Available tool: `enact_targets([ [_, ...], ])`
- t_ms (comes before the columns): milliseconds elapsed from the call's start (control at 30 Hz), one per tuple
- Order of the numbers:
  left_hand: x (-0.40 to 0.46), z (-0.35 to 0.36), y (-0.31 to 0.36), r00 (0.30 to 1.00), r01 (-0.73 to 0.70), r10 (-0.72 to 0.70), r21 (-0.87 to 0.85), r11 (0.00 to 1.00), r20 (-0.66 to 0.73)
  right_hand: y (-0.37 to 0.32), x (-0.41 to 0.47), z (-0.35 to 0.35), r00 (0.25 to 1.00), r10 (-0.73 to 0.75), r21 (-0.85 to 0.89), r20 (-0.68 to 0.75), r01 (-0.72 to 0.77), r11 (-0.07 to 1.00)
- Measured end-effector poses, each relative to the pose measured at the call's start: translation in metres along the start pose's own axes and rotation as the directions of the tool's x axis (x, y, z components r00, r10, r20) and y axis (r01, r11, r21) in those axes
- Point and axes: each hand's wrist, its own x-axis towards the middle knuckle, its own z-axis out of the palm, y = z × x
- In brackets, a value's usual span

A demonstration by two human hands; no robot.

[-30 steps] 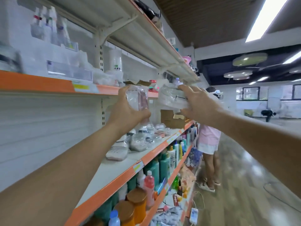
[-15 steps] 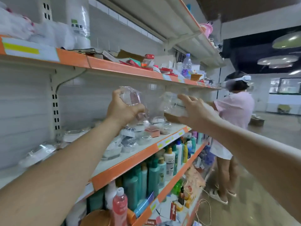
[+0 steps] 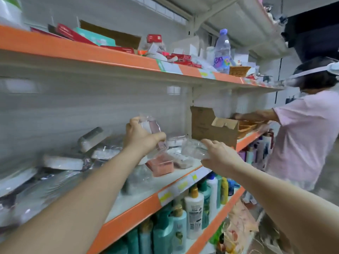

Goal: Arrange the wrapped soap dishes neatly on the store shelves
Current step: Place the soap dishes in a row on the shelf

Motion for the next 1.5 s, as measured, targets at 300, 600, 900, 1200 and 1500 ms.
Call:
enact_targets([
  [300,0.116,0.117,-0.029,0.984,0.168,-0.164,0.074,0.983,-0.063,0.058,0.146,0.048,0.997,-0.037,0.025,0.065,0.035,0.999],
  [600,0.156,0.171,-0.066,0.986,0.161,-0.127,0.809,0.565,-0.107,0.081,0.282,0.099,0.986,-0.092,0.075,-0.136,0.103,0.992],
  [900,0.158,0.155,-0.031,0.983,0.099,-0.166,0.984,0.146,-0.074,0.075,0.341,0.091,0.969,-0.21,0.115,0.127,0.196,0.974],
  [1200,0.082,0.041,0.009,0.972,0.23,-0.015,0.934,0.273,-0.235,-0.06,0.241,0.042,0.686,-0.724,0.223,0.075,0.696,0.682],
  [1500,-0.12,-0.178,0.053,0.865,0.491,0.002,0.848,0.198,-0.501,-0.235,0.01,-0.053,0.356,-0.926,0.378,-0.125,0.88,0.287],
])
